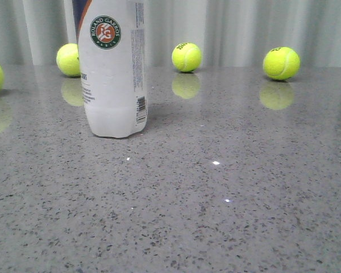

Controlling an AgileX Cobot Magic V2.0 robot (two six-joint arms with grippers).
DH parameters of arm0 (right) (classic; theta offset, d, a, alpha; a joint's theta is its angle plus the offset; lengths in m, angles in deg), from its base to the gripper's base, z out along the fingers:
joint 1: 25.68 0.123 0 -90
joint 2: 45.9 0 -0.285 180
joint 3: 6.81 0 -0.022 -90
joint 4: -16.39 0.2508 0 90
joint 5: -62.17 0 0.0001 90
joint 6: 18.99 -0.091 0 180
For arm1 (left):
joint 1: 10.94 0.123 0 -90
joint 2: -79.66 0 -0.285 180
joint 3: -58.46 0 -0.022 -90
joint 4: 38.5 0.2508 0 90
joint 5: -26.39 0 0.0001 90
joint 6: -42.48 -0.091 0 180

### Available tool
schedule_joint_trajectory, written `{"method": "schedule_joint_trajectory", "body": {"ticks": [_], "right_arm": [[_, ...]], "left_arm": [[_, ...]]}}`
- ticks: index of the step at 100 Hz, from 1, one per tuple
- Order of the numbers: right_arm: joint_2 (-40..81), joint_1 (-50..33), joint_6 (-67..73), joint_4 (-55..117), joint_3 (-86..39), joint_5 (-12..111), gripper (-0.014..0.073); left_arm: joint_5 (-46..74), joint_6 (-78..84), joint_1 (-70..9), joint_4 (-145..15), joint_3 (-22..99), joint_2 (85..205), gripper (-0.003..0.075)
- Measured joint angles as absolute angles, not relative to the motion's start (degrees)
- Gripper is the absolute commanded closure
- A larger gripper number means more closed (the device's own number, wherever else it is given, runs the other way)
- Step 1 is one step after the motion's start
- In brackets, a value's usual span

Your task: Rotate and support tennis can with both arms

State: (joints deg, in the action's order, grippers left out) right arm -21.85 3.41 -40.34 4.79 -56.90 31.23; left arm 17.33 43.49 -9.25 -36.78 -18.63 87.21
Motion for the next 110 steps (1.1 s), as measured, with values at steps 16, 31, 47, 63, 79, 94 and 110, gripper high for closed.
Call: {"method": "schedule_joint_trajectory", "body": {"ticks": [16,31,47,63,79,94,110], "right_arm": [[-21.85,3.41,-40.34,4.79,-56.9,31.23,0.065],[-21.85,3.41,-40.34,4.79,-56.9,31.23,0.065],[-21.85,3.41,-40.34,4.79,-56.9,31.23,0.065],[-21.85,3.41,-40.34,4.79,-56.9,31.23,0.065],[-21.85,3.41,-40.34,4.79,-56.9,31.23,0.065],[-21.85,3.41,-40.34,4.79,-56.9,31.23,0.065],[-21.85,3.01,-40.34,4.05,-58.52,32.92,0.065]], "left_arm": [[17.15,43.49,-9.25,-36.78,-18.63,87.21,0.0741],[17.15,43.49,-9.25,-36.78,-18.63,87.21,0.0741],[17.15,43.49,-9.25,-36.78,-18.63,87.21,0.0741],[17.15,43.49,-9.25,-36.78,-18.63,87.21,0.0741],[17.15,43.49,-9.25,-36.78,-18.63,87.21,0.0741],[17.15,43.49,-9.25,-36.78,-18.63,87.21,0.0741],[17.15,43.49,-9.25,-36.78,-18.63,87.21,0.0741]]}}
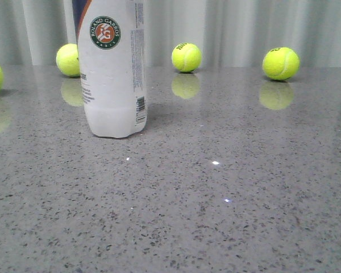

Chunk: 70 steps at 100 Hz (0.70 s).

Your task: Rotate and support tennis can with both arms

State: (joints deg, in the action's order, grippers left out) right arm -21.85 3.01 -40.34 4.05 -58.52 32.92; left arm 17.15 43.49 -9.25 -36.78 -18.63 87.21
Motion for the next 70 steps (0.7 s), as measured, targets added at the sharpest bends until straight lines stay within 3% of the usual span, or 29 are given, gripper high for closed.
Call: {"method": "schedule_joint_trajectory", "body": {"ticks": [45,70], "right_arm": [[-25.16,-12.86,-33.05,8.16,-76.46,60.41,0.065],[-31.28,-22.15,-24.59,13.37,-83.09,64.53,0.065]], "left_arm": [[17.15,43.53,-9.25,-36.78,-18.63,87.21,0.0741],[17.15,43.53,-9.25,-36.78,-18.63,87.21,0.0741]]}}
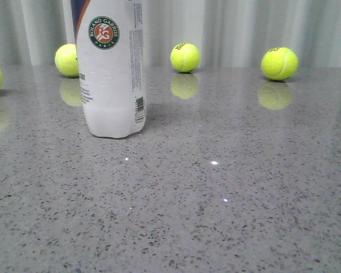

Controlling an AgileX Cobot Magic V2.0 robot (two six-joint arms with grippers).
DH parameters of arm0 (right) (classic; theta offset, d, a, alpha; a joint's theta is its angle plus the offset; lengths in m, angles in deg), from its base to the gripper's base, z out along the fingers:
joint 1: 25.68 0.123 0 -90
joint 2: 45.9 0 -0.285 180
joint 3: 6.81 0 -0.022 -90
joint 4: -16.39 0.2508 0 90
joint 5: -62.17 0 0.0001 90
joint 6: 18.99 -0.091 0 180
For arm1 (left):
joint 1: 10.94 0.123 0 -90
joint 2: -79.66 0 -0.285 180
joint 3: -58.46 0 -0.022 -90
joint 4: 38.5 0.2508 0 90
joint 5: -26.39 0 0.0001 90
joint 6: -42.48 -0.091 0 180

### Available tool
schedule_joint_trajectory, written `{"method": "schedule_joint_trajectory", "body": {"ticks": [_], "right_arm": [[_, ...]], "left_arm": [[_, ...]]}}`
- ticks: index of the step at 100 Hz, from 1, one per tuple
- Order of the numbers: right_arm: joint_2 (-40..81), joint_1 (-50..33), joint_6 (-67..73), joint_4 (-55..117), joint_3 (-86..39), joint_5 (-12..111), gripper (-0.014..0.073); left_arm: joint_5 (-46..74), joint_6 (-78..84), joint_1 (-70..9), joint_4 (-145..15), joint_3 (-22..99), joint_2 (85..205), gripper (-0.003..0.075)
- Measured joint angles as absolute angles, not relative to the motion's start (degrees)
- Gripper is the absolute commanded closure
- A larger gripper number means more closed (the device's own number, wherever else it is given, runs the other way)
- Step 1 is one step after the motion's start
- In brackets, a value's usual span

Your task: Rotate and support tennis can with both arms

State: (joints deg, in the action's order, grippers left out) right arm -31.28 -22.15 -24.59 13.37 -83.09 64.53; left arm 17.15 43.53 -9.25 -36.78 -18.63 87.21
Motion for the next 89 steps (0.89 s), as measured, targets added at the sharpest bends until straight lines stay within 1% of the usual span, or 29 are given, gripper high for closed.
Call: {"method": "schedule_joint_trajectory", "body": {"ticks": [13,23,41,89], "right_arm": [[-34.62,-26.37,-24.36,13.63,-85.28,64.58,0.065],[-37.92,-27.74,-24.27,13.8,-85.53,62.91,0.065],[-38.6,-27.87,-24.27,13.89,-85.53,60.12,0.065],[-38.6,-27.87,-24.14,13.89,-85.53,60.12,0.065]], "left_arm": [[17.15,43.53,-9.25,-36.78,-18.63,87.21,0.0741],[17.15,43.53,-9.25,-36.78,-18.63,87.21,0.0741],[17.15,43.53,-9.25,-36.78,-18.63,87.21,0.0741],[17.15,43.53,-9.25,-36.78,-18.63,87.21,0.0741]]}}
